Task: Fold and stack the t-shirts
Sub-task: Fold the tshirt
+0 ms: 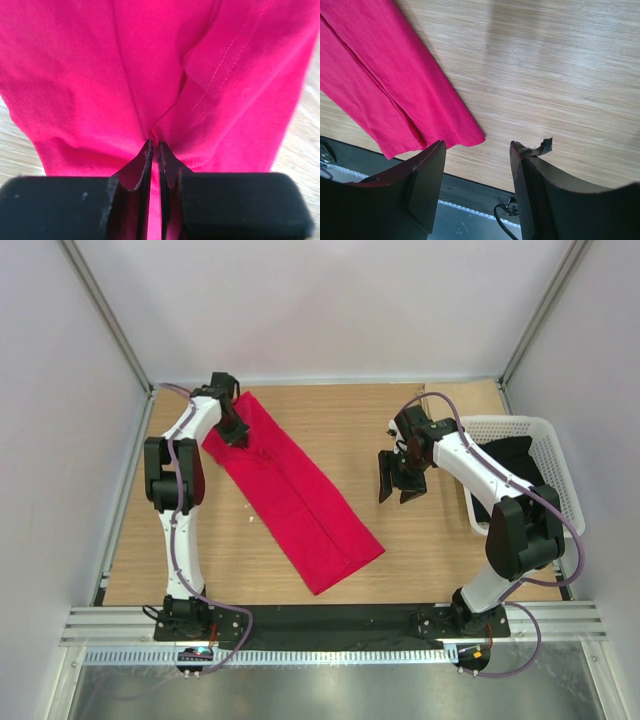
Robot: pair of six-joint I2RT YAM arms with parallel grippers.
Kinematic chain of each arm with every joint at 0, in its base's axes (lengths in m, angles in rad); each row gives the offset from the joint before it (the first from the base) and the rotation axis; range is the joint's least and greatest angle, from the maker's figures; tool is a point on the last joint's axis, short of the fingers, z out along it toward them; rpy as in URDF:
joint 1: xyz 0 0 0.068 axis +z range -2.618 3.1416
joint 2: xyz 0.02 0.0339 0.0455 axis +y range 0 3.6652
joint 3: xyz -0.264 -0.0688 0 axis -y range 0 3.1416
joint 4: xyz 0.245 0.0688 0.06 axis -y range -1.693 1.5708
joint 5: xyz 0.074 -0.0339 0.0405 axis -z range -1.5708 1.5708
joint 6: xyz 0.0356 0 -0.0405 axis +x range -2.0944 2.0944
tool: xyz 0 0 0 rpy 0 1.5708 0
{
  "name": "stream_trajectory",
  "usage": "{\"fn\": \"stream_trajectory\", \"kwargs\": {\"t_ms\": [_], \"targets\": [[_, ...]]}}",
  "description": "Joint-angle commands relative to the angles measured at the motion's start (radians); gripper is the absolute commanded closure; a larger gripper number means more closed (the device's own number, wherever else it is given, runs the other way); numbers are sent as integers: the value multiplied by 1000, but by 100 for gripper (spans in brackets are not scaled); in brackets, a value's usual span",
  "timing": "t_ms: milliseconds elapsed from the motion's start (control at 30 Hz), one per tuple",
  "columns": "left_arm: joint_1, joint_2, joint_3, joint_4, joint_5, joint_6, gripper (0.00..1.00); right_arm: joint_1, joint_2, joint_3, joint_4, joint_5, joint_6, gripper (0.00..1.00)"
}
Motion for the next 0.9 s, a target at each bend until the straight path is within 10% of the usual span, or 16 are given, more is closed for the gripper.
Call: {"fn": "stream_trajectory", "kwargs": {"t_ms": [0, 333, 867], "targets": [[1, -34, -22, 11, 0, 11, 89, -3, -16, 14, 11, -10, -7, 39], [5, -66, 54, 56, -31, 51, 64, -4, -22, 7, 8, -5, -8, 39], [85, -94, -78, 312, 331, -57, 93, -4, -8, 26, -3, 6, -10, 39]]}}
